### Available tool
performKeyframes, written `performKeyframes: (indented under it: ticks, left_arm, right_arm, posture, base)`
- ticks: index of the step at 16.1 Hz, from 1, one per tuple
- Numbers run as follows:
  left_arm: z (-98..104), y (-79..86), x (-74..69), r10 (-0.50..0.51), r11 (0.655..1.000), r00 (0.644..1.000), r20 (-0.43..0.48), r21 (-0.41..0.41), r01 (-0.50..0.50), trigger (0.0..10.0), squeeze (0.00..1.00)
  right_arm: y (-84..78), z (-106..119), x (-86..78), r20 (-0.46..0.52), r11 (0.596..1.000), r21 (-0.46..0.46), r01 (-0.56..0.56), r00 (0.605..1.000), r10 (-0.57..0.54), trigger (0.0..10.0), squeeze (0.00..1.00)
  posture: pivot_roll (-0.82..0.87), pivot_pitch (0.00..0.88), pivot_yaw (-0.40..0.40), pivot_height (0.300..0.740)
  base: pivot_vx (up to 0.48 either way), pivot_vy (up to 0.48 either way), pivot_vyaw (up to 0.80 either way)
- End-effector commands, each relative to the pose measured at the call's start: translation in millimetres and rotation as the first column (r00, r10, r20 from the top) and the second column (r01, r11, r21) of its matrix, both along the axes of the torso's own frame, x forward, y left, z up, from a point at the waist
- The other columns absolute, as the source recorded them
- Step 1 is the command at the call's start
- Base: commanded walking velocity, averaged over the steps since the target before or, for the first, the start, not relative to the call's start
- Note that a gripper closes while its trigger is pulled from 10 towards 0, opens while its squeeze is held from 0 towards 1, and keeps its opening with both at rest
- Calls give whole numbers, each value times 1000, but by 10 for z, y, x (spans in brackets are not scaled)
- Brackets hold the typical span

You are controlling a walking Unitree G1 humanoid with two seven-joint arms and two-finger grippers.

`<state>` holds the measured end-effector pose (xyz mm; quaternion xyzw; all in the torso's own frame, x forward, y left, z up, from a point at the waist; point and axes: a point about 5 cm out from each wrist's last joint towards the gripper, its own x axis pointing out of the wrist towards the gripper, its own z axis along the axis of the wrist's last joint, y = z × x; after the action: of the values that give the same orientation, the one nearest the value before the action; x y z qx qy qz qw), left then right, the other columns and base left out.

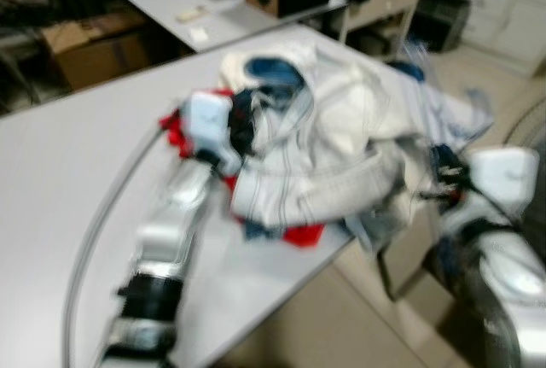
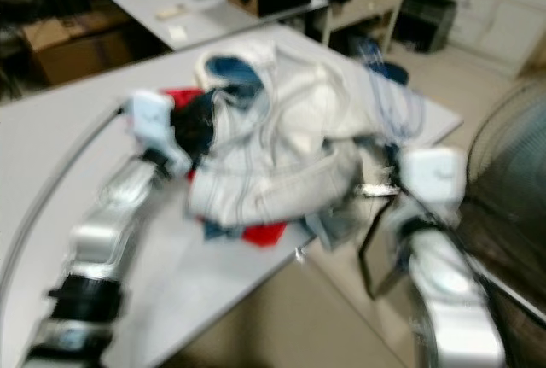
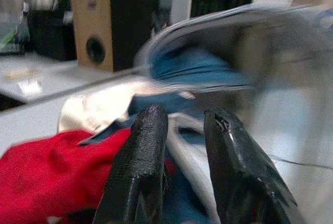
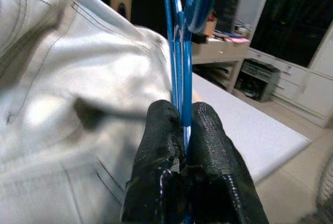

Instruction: Hang hanger

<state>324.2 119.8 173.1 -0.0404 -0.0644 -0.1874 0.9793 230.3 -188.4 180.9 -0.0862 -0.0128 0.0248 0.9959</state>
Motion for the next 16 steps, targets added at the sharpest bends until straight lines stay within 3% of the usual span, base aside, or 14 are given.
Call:
performKeyframes:
  ticks: [1, 3, 4, 8, 10, 11, 12, 16]
  left_arm:
    - [93, -106, 25, -64, 996, 998, 24, -57, 65, 10000, 1000]
    - [97, -51, 104, -51, 999, 999, -1, -12, 51, 10000, 1000]
    - [51, -24, 152, -64, 998, 996, -60, 1, 64, 10000, 1000]
    - [30, -69, 189, -179, 984, 978, -109, -19, 178, 10000, 1000]
    - [22, -113, 253, -209, 975, 969, -130, 55, 217, 10000, 1000]
    - [1, -145, 267, -238, 967, 958, -158, 59, 250, 10000, 247]
    - [-17, -173, 274, -260, 959, 950, -172, 64, 274, 10000, 0]
    - [-70, -189, 388, -192, 963, 966, -175, 156, 220, 10000, 0]
  right_arm:
    - [-110, 12, -17, -6, 1000, -6, 31, 1000, -31, 10000, 0]
    - [-148, 36, -14, 1, 1000, -11, 24, 1000, -24, 10000, 0]
    - [-178, 55, -18, 7, 1000, -16, 17, 1000, -16, 10000, 0]
    - [-278, 95, -24, 14, 1000, -15, 24, 1000, -24, 10000, 0]
    - [-327, 115, -46, 8, 1000, -27, 7, 1000, -7, 10000, 0]
    - [-335, 123, -59, 4, 999, -32, -5, 1000, 5, 10000, 0]
    - [-336, 127, -71, 1, 999, -32, -15, 1000, 15, 10000, 0]
    - [-353, 103, -152, -26, 998, -34, -62, 998, 61, 10000, 0]
  posture:
    - [-151, 0, 16, 740]
    - [-154, 0, 20, 740]
    - [-156, 0, 22, 740]
    - [-159, 0, 24, 740]
    - [-164, 0, 26, 740]
    - [-172, 0, 30, 740]
    - [-175, 0, 31, 740]
    - [-189, 0, 34, 740]
  base:
    - [0, 0, 0]
    - [0, 0, 0]
    - [0, 0, 0]
    - [0, 0, 0]
    - [0, 0, 0]
    - [0, 0, 0]
    - [0, 0, 0]
    - [0, 0, 0]
